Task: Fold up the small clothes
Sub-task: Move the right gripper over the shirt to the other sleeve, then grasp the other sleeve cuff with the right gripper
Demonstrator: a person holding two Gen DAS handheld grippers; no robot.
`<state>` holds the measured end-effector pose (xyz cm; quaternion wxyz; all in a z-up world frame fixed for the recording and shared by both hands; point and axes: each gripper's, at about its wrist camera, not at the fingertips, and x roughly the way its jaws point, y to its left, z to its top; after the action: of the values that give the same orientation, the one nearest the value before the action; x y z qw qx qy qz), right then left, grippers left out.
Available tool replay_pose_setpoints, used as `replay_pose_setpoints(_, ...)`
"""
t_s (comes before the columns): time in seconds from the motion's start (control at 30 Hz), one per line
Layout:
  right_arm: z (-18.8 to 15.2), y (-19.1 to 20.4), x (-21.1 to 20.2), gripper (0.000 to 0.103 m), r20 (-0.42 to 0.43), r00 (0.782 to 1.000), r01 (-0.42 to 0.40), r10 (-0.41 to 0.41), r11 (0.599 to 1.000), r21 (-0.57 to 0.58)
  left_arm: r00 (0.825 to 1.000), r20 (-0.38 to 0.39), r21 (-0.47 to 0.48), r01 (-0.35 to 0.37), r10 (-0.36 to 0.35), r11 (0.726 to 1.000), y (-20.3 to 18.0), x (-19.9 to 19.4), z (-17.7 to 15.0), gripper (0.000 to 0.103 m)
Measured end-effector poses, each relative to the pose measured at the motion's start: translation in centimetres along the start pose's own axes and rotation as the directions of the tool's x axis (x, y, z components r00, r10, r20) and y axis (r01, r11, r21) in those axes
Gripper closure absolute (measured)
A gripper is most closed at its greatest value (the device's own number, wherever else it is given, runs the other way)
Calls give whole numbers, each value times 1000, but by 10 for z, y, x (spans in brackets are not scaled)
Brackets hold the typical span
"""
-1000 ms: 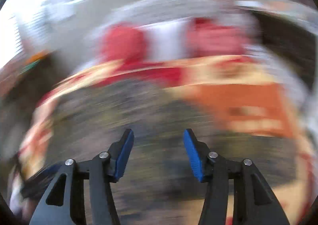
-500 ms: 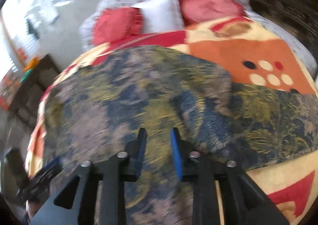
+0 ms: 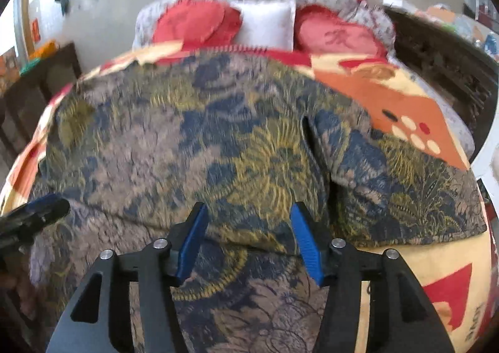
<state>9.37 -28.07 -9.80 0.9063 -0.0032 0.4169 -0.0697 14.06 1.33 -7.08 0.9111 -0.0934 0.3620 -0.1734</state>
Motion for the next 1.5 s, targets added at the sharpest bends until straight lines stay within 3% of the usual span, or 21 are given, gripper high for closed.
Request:
replay_pose_setpoints(0.07,-6,-1,21,23,-66,998,-7,7,1000,-9,999,-1,34,-53,53,998,0,18,24,18)
replay_pose_setpoints(0.1,-4,0,19,18,-46,998,-37,36,999,-10,996,-25,48,-86,87,995,2,34,34,19)
replay_pose_setpoints(0.17,-4,4,24,8,-61,996,-60,58,998,-30,983,-93,60,-156,162,986,12,66,46,36)
replay_pose_setpoints(0.23,-4,10,27,1,-72,996,-57,53,997,-57,955,-165,23,-247,247,969,34,89,47,45)
replay_pose_setpoints(0.3,-7,16,26,0,-77,997,-36,29,996,-83,967,-169,-71,-205,191,976,55,92,43,45)
replay_pose_setpoints(0.4,-5,23,29,0,-82,997,-19,11,994,-107,959,-178,-1,-223,219,975,46,85,42,45)
replay_pose_setpoints(0.47,-4,19,31,0,-83,996,-28,20,994,-101,957,-171,12,-235,233,972,41,72,40,41)
replay_pose_setpoints(0.6,-5,19,32,0,-88,996,-35,26,994,-102,978,-122,-4,-170,169,985,36,33,7,22)
replay_pose_setpoints(0.7,-6,20,32,0,-93,995,-34,24,993,-110,962,-180,94,-192,206,977,26,38,-23,20)
replay_pose_setpoints(0.77,-6,22,34,0,-97,995,-33,22,993,-113,960,-145,151,-218,239,964,18,36,-31,16)
replay_pose_setpoints(0.87,-3,23,32,0,-116,993,-36,22,992,-125,956,-166,128,-220,240,967,15,28,-31,16)
replay_pose_setpoints(0.9,-3,20,22,4,-121,992,-46,31,991,-123,968,-136,110,-198,212,974,14,14,-33,16)
replay_pose_setpoints(0.93,-2,15,11,21,-109,993,-63,51,992,-109,976,-114,99,-177,188,979,14,4,-37,15)
replay_pose_setpoints(1.03,-10,-29,-42,25,15,995,-100,100,994,-39,978,-114,67,-166,173,984,20,-7,-69,1)
replay_pose_setpoints(1.07,-16,-54,-55,25,49,996,-70,70,998,-10,972,-155,45,-171,176,984,25,-4,-71,2)
replay_pose_setpoints(1.13,-24,-110,-66,24,51,999,-6,1,995,99,977,-122,25,-171,173,985,26,-9,-69,1)
replay_pose_setpoints(1.2,-39,-187,-70,25,32,998,39,-52,948,317,972,-146,29,-183,185,983,27,-4,-69,0)
replay_pose_setpoints(1.27,-65,-270,-70,28,31,999,7,-32,796,605,965,-148,55,-209,215,976,22,-1,-71,0)
replay_pose_setpoints(1.33,-88,-320,-65,32,69,997,-64,18,645,761,961,-147,68,-226,233,972,19,1,-69,0)
replay_pose_setpoints(1.43,-107,-353,-50,39,174,979,-205,108,488,848,964,-145,55,-217,222,975,22,1,-68,0)
replay_pose_setpoints(1.5,-107,-355,-41,39,222,966,-258,131,468,846,965,-145,50,-213,218,976,23,0,-68,0)
